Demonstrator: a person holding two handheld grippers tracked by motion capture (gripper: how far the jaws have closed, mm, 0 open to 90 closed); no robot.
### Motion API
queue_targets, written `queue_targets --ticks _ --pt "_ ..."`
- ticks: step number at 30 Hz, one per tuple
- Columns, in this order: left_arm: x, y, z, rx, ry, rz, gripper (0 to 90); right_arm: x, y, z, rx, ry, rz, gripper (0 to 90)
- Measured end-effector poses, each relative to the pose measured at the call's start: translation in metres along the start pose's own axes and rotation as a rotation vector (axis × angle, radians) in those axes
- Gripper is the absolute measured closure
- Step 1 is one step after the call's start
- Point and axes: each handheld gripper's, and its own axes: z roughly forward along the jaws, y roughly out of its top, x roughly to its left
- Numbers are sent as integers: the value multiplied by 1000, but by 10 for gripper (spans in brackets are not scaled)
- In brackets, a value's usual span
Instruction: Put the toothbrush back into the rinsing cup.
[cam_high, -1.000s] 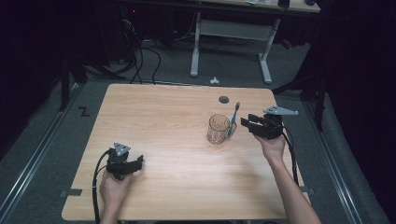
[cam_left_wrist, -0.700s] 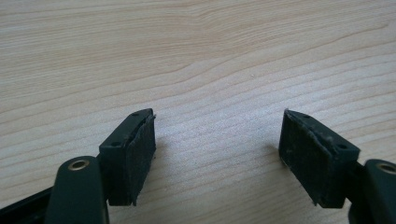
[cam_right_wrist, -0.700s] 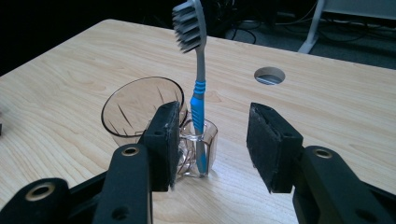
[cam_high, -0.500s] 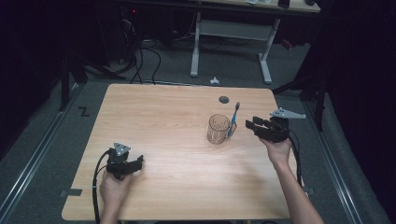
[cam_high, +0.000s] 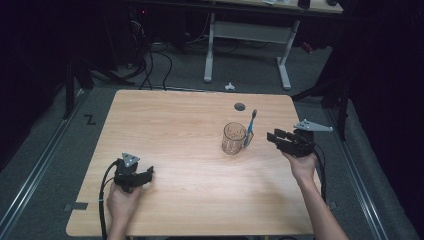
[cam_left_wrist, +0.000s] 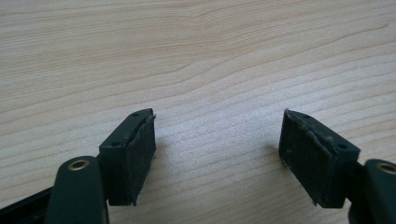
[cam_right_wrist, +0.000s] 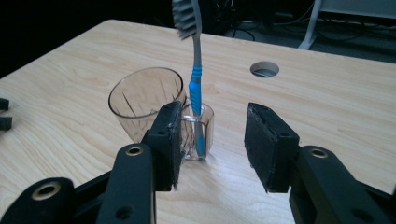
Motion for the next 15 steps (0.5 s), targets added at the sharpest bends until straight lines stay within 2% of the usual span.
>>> queue_targets --ticks 6,15 --pt "0 0 0 0 0 1 277 -3 -9 -6 4 -5 13 571" --pt "0 0 0 0 0 0 276 2 -18 -16 -30 -4 12 576"
